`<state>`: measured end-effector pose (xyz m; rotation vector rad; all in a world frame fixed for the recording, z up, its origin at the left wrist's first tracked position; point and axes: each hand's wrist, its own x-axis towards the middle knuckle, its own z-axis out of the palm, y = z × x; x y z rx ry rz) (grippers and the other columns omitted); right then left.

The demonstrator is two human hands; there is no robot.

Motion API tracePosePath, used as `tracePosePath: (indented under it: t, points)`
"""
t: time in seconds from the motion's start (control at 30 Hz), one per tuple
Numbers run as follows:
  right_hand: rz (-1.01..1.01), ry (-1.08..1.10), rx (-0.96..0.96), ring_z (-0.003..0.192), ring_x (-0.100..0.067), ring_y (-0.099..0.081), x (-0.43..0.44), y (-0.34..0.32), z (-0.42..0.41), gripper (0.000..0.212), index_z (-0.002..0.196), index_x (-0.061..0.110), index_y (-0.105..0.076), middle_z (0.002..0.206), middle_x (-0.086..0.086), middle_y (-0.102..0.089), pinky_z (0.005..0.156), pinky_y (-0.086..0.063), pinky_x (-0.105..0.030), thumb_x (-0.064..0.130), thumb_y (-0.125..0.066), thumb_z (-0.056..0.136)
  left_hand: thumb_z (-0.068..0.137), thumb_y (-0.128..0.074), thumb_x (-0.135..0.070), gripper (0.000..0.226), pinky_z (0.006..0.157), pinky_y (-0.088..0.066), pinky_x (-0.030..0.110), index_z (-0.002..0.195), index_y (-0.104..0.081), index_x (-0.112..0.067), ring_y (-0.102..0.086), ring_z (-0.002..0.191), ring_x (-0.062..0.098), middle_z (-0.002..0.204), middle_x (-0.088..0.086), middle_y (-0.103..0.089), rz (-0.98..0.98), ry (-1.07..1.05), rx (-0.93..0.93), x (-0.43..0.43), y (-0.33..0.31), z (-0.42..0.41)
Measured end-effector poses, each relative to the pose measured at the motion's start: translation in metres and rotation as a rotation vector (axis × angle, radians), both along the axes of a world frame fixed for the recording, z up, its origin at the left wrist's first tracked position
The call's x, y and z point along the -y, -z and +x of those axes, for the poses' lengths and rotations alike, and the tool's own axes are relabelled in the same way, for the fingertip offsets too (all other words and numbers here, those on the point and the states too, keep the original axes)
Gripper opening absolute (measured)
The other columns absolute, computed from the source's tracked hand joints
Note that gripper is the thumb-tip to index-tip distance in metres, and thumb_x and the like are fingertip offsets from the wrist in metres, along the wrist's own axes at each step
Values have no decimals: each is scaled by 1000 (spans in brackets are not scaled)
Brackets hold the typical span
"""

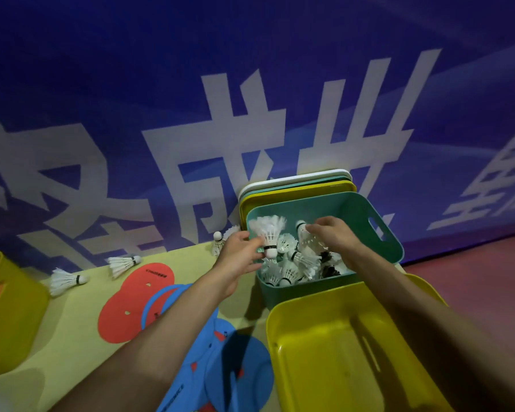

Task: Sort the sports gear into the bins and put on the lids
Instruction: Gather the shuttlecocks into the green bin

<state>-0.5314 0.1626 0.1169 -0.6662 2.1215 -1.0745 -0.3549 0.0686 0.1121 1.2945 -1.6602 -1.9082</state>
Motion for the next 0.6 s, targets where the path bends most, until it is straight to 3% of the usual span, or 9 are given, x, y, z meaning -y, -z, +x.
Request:
tracePosePath:
  t: [0.1,0.17,0.3,0.47,0.6]
  points:
    - [53,-3,-19,100,-28,-62,-2,2,-6,17,97,9,-64,110,-16,-66,94,-48,-45,24,-61,90,92,-58,-19,51,85,-54,35,139,-39,-10,-64,103,20,124,9,-59,6,15,49,1,1,2]
    - [49,-9,-33,99,-25,-60,2,1,-5,20,104,9,-64,112,-14,-65,95,-47,-42,22,-60,91,93,-56,-17,46,86,-53,34,137,-42,-10,-64,103,19,122,8,-61,0,13,64,3,-1,6]
    - [-7,-49,-58,108,-21,-56,24,-3,10,28,116,8,-63,119,-8,-63,99,-45,-40,20,-60,91,94,-55,-14,32,88,-51,34,126,-52,-12,-65,101,20,110,7,-66,-37,-31,78,15,-9,22]
    - [-63,-122,-44,101,-22,-62,63,-9,46,9,99,18,-64,106,-5,-66,95,-51,-44,19,-60,90,93,-56,-15,21,77,-47,25,113,-62,-14,-68,96,17,104,3,-70,-107,-63,76,41,-11,58]
    - [-76,-215,-52,96,-22,-64,96,-10,82,14,103,17,-65,101,-5,-67,91,-53,-42,19,-61,90,90,-56,-12,13,85,-44,28,96,-64,-20,-68,93,18,99,3,-71,-132,-105,74,62,-11,91]
